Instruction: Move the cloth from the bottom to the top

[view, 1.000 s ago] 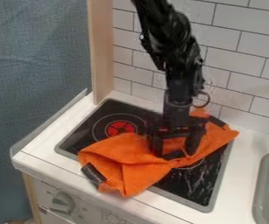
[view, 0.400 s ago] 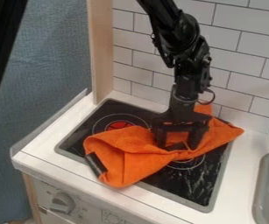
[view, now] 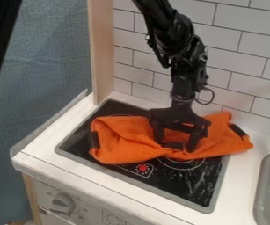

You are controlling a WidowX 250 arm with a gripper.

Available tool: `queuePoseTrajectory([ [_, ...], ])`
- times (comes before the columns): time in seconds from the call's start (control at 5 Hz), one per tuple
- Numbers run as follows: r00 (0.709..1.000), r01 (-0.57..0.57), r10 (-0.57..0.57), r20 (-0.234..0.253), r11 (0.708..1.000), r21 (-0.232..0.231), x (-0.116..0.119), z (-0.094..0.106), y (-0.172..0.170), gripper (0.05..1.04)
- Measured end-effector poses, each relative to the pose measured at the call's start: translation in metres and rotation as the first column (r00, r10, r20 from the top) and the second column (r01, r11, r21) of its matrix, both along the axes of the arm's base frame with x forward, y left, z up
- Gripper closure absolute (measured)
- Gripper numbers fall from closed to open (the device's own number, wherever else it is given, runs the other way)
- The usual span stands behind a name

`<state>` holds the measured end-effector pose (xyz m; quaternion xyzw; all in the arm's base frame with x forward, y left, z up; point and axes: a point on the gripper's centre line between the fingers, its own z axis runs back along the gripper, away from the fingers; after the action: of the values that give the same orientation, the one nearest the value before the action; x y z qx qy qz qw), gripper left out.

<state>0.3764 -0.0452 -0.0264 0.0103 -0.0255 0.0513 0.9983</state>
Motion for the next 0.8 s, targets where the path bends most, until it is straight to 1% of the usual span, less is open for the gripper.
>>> queuePoseTrajectory([
  [0.2, 0.967, 0.253, -0.253, -0.030, 0.967, 0.003, -0.007, -0.001, 0.006, 0.085],
  [0.4, 0.905, 0.423, -0.422, -0.048, 0.906, -0.001, -0.014, -0.001, 0.009, 0.085],
  [0.6, 0.845, 0.531, -0.530, -0.073, 0.847, -0.010, -0.019, -0.001, 0.013, 0.085],
  [0.8, 0.814, 0.571, -0.573, -0.095, 0.819, -0.052, -0.023, 0.001, 0.021, 0.085],
])
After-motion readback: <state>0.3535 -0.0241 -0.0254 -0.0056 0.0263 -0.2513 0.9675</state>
